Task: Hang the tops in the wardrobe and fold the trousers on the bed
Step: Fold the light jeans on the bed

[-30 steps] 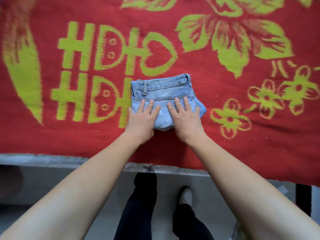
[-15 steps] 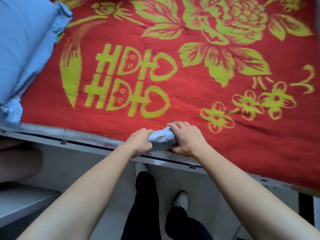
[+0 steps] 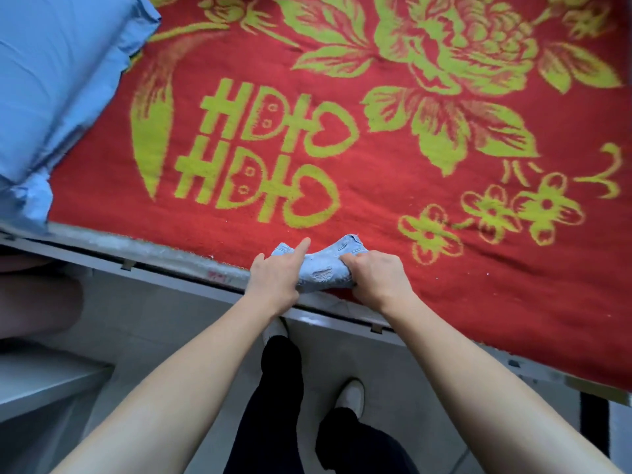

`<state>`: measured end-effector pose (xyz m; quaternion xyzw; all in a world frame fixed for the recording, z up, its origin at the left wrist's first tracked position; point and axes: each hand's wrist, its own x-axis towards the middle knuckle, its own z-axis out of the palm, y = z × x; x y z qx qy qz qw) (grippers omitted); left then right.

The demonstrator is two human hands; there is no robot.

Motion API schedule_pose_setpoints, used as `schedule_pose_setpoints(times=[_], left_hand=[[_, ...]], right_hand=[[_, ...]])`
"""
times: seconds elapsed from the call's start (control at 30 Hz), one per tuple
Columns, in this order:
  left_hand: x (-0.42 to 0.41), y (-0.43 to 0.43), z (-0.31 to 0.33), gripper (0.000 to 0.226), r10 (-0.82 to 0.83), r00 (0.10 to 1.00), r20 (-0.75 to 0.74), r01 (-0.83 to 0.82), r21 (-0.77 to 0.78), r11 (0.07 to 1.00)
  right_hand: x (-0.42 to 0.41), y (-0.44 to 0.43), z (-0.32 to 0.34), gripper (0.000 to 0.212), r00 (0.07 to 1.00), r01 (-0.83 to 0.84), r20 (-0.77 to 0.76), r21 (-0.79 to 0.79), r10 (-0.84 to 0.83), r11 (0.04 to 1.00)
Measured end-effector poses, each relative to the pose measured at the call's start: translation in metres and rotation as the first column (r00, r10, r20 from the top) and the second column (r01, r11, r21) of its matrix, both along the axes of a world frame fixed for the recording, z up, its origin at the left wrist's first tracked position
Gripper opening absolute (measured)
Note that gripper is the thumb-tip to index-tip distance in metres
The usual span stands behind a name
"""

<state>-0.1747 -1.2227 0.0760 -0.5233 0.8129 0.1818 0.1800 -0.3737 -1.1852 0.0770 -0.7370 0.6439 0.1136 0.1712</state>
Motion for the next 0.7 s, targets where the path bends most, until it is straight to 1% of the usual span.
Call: schedule_pose_setpoints(times=[0.1, 0.17, 0.23, 0.3, 0.4, 0.5, 0.6, 0.7], left_hand=[[0.008, -0.007, 0.054, 0.079, -0.005, 1.0, -0.014, 0.002, -0.165, 0.986], [0.021, -0.003, 0.095, 0.076, 0.014, 1.0, -0.018, -0.019, -0.287, 0.958], [0.042, 0.009, 0.139, 0.074, 0.072, 0.996, -0.043, -0.083, -0.37, 0.925], [0.068, 0.028, 0.182, 0.064, 0.148, 0.987, -0.065, -0.161, -0.434, 0.887], [0.116, 0.06, 0.245, 0.054, 0.259, 0.965, -0.051, -0.247, -0.513, 0.822], [0.166, 0.094, 0.308, 0.051, 0.336, 0.942, -0.02, -0.282, -0.59, 0.756], [0.216, 0.126, 0.367, 0.05, 0.385, 0.922, -0.026, -0.302, -0.669, 0.679], [0.271, 0.164, 0.418, 0.05, 0.445, 0.895, -0.019, -0.313, -0.739, 0.597]], right_hand=[[0.005, -0.007, 0.048, 0.027, 1.0, -0.01, 0.012, -0.098, 0.011, 0.995], [0.015, -0.012, 0.087, 0.026, 0.998, -0.053, 0.027, -0.191, 0.059, 0.98], [0.032, -0.015, 0.13, 0.028, 0.991, -0.106, 0.054, -0.266, 0.125, 0.958], [0.058, -0.017, 0.17, 0.031, 0.976, -0.178, 0.061, -0.326, 0.209, 0.928], [0.107, -0.015, 0.227, 0.033, 0.932, -0.313, 0.039, -0.413, 0.36, 0.855], [0.16, -0.008, 0.284, 0.038, 0.87, -0.424, 0.017, -0.483, 0.493, 0.766], [0.217, 0.007, 0.34, 0.041, 0.818, -0.473, 0.001, -0.568, 0.575, 0.673], [0.278, 0.027, 0.391, 0.046, 0.76, -0.501, -0.027, -0.662, 0.65, 0.558]])
